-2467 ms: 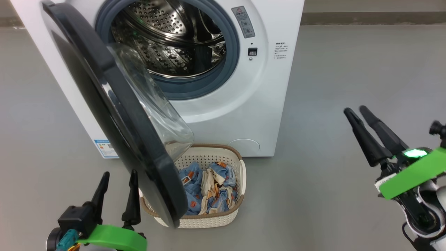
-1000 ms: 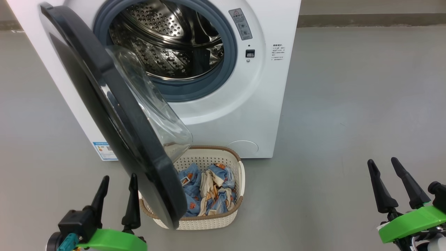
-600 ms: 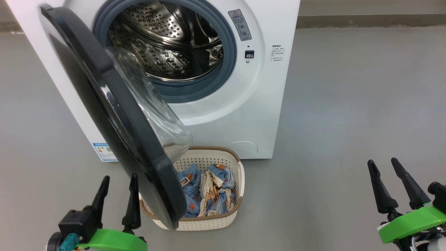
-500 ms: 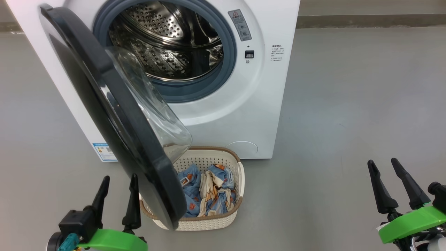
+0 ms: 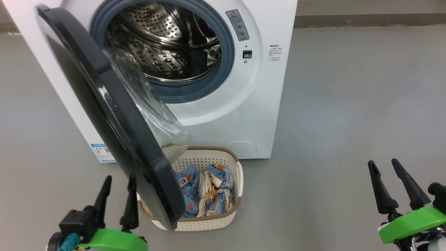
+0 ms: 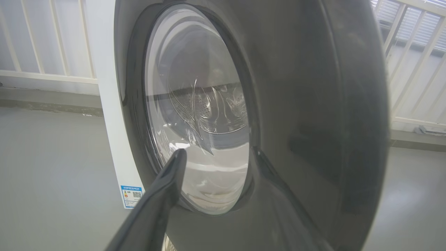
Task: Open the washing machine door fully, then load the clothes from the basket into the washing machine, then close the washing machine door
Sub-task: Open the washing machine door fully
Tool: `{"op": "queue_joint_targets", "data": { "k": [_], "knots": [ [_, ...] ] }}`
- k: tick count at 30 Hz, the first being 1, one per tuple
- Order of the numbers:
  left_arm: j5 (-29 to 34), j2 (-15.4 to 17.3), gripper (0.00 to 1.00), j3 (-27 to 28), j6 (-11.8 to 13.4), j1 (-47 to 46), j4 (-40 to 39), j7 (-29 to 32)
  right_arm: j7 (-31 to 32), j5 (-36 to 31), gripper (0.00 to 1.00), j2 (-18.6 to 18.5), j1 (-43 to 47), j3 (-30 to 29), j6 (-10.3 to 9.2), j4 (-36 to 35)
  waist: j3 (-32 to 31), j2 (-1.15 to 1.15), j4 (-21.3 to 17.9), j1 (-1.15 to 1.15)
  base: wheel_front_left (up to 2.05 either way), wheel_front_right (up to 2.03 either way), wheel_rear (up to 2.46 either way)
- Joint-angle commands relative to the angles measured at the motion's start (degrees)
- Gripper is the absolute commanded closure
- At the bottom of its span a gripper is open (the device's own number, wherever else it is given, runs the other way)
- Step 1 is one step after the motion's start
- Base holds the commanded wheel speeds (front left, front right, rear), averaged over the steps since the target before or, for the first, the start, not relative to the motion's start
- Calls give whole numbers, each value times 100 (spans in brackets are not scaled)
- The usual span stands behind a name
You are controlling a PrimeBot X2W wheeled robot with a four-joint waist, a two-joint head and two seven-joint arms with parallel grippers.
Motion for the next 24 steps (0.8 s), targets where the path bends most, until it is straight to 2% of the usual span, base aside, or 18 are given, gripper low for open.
{"op": "queue_joint_targets", "data": {
  "k": [1, 6, 10, 17, 24],
  "knots": [
    [-18, 67, 100, 187, 24, -78, -164, -32, -69, -101, 0, -96, 18, 60, 8, -111, 0, 0, -2, 0, 0, 0, 0],
    [39, 67, 100, 246, 54, -114, -147, -32, -69, -128, 0, -87, 5, 24, 8, -100, 6, 0, 7, 0, 0, 0, 0],
    [146, 67, 100, 312, 130, -171, -455, -32, -69, -177, 0, -65, 21, -31, 8, -70, 6, 0, 33, 0, 0, 0, 0],
    [309, 67, 100, 254, 222, -299, -1398, -32, -69, -312, 0, -2, 23, -87, 8, 6, 8, 0, 77, 0, 0, 0, 0],
    [577, 68, 100, -171, 271, -367, -2317, 85, -69, -371, 0, 42, 1, -81, 8, 59, 2, 0, 58, 0, 0, 0, 0]
  ]
}}
